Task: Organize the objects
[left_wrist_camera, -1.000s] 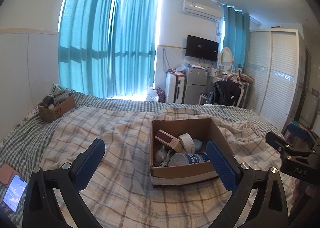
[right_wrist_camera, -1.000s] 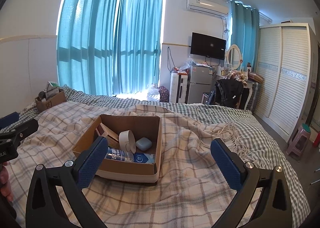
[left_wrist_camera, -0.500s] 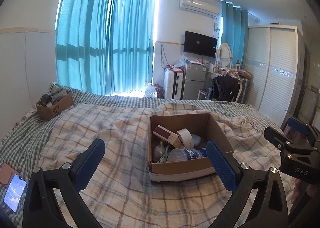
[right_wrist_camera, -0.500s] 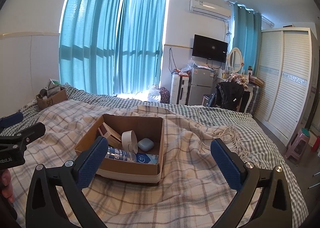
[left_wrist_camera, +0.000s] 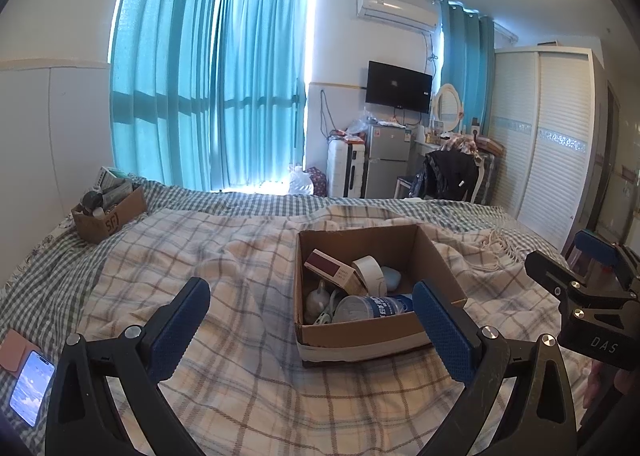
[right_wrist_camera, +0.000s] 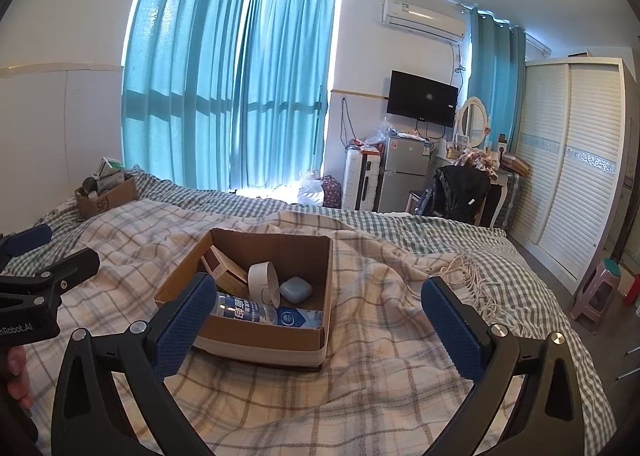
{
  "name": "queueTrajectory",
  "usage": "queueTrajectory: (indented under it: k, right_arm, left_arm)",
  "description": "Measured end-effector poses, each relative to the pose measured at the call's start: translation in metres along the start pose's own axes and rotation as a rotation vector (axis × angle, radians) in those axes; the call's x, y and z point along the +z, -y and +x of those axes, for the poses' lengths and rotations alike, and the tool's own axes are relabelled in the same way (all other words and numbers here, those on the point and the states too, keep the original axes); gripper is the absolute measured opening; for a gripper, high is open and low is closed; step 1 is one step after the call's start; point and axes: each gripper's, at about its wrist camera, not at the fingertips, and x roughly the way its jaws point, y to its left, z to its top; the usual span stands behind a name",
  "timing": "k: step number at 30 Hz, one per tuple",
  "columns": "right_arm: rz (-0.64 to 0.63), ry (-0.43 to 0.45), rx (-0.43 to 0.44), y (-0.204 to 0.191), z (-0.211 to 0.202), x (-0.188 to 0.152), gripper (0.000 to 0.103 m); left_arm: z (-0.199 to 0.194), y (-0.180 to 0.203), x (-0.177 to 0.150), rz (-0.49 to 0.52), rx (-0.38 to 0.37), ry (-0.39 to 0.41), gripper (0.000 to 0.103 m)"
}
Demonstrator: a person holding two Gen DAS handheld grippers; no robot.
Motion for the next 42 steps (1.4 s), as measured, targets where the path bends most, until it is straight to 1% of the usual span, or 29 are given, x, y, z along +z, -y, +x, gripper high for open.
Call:
queueTrajectory:
  k: [6, 15, 20, 29, 33, 36, 39, 42]
  right_arm:
    - [-0.002, -0.002, 0.004, -0.0001, 0.0008, -0.0008, 0.103]
    - [0.001, -0.004, 0.004, 0.0002, 0.0016, -0.0032, 0.103]
    - [0.018, -0.014, 0.019, 0.0020, 0.0028, -0.0039, 0.103]
    - [0.014, -0.013, 0.012, 0.0013, 0.0040, -0.0026, 0.103]
    - [0.010, -0.013, 0.010, 0.0008, 0.0041, -0.0024, 0.103]
    - [0.008, -0.014, 0.011, 0.0000, 0.0042, -0.0018, 0.103]
    - [0.007, -0.012, 0.010, -0.0002, 0.0042, -0.0017, 0.103]
    - [0.007, -0.013, 0.011, -0.0004, 0.0044, -0.0019, 0.103]
  left_arm:
    - [0.0001, 0.0003, -0.0001, -0.008, -0.001, 0.000, 0.103]
    - [0.0017, 0.0035, -0.0012, 0.008, 0.012, -0.008, 0.103]
    - [0.0020, 0.0019, -0.0024, -0.004, 0.008, -0.012, 0.103]
    - [0.0021, 0.0001, -0.0012, -0.009, 0.000, -0.014, 0.103]
    - [0.0033, 0.0019, -0.0002, 0.005, -0.008, -0.021, 0.103]
    - [0.0029, 0.0045, -0.0009, 0.021, 0.008, -0.016, 0.103]
    - [-0.0001, 0.0064, -0.0014, 0.026, -0.007, -0.003, 0.103]
    - [-0.0019, 0.0056, 0.0001, 0.014, -0.005, 0.005, 0.103]
